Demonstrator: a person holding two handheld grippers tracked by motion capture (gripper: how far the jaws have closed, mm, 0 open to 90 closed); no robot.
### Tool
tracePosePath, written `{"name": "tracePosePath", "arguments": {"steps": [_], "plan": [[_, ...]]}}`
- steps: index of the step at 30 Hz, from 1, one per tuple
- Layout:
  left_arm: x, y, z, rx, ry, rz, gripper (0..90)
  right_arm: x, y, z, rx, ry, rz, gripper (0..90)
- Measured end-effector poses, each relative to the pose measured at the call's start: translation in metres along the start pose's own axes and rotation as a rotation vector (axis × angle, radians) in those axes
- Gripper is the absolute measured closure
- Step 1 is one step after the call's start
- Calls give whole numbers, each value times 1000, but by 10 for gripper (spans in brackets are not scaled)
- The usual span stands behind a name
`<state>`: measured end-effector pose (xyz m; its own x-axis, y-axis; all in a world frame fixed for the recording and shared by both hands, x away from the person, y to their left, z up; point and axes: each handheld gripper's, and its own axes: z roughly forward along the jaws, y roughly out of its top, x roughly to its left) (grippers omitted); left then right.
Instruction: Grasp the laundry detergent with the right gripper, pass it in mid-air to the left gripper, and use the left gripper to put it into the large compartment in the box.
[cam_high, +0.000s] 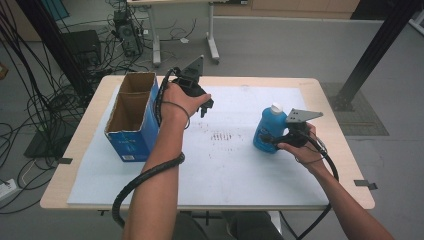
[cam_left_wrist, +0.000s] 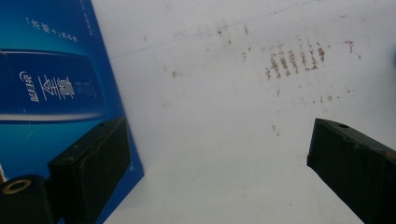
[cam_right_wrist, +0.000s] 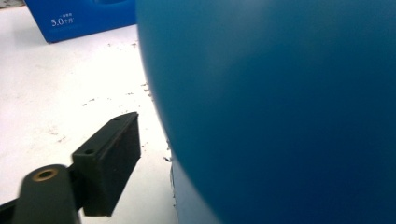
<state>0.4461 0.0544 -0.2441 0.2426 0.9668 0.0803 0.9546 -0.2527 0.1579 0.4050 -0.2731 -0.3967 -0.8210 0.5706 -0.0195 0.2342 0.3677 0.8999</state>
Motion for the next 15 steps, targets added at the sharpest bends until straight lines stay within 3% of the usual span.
{"name": "tracePosePath", "arguments": {"steps": [15], "plan": [[2,-1,1,5,2,2,66,-2,-7,2,13,-2,-5,303]]}}
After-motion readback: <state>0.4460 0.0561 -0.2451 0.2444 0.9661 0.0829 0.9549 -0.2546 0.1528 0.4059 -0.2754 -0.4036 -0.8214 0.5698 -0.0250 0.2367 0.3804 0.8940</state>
